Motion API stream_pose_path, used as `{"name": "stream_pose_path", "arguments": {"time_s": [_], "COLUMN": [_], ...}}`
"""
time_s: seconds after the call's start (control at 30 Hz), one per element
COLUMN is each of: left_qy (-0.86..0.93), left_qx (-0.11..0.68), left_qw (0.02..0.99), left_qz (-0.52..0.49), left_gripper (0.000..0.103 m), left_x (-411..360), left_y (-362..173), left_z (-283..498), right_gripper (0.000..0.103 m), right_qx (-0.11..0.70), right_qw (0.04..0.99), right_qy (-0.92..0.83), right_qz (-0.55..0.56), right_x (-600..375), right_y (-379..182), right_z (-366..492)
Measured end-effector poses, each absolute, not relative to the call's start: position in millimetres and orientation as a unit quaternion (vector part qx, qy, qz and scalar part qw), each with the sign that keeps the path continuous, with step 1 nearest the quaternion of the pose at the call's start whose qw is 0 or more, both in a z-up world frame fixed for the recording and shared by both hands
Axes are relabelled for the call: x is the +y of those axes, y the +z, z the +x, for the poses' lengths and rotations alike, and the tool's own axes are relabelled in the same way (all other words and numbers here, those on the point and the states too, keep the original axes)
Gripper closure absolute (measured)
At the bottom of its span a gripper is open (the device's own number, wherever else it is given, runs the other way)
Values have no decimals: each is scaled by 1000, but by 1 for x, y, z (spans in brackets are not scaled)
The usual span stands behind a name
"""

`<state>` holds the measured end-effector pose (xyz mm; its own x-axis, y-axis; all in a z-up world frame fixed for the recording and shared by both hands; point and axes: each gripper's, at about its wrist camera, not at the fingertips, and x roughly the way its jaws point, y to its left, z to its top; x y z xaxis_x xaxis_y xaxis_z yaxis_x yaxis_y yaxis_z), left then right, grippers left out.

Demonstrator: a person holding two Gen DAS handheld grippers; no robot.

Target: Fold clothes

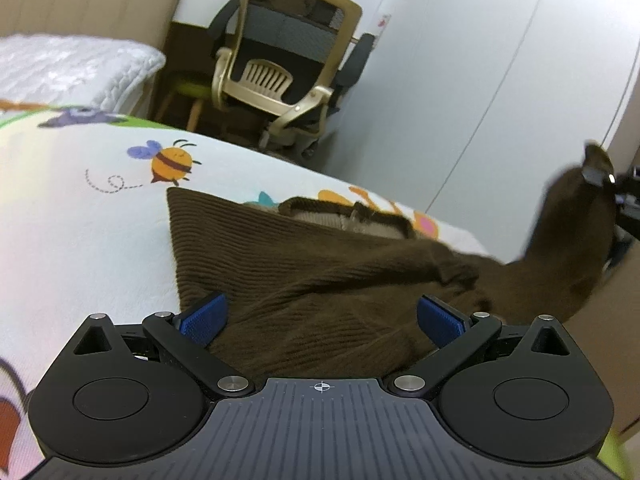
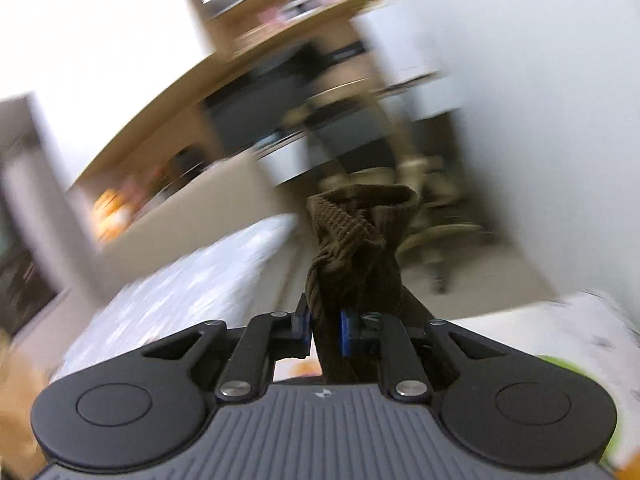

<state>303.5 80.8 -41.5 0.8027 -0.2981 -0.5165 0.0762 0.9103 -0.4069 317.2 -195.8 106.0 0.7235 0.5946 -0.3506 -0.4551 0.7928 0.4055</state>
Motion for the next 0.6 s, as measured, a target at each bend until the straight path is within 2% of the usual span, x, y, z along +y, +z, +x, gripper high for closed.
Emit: {"name": "stream_pose_path", "arguments": {"time_s": [0.17, 0.23, 0.27, 0.3, 0.33, 0.4, 0.5, 0.6], "left_qy": [-105, -102, -101, -99, -99, -100, -109, -119], "left_qx": [290, 290, 290, 290, 291, 292, 290, 290], "left_qw": [932, 935, 935, 936, 937, 936, 935, 929], "left_qz": [-191, -179, -175, -171, -168, -167, -175, -197], "left_gripper": [0, 0, 0, 0, 0, 0, 0, 0], "left_x": [103, 111, 115, 119, 123, 126, 127, 120], "left_y": [-21, -16, -14, -12, -11, -11, -12, -13], "left_z": [277, 266, 261, 256, 252, 248, 250, 262], "right_gripper": [89, 78, 65, 58, 56, 44, 34, 31], "right_qx": [297, 335, 342, 347, 342, 328, 301, 271], "right_qw": [875, 850, 845, 841, 841, 843, 865, 893], "right_qy": [381, 406, 410, 415, 419, 423, 396, 350], "right_qz": [45, 26, 24, 21, 27, 42, 64, 80], "right_x": [-81, -51, -44, -39, -41, -51, -91, -137], "right_y": [80, 64, 60, 56, 57, 62, 67, 64], "right_z": [320, 320, 318, 315, 312, 308, 300, 300]}}
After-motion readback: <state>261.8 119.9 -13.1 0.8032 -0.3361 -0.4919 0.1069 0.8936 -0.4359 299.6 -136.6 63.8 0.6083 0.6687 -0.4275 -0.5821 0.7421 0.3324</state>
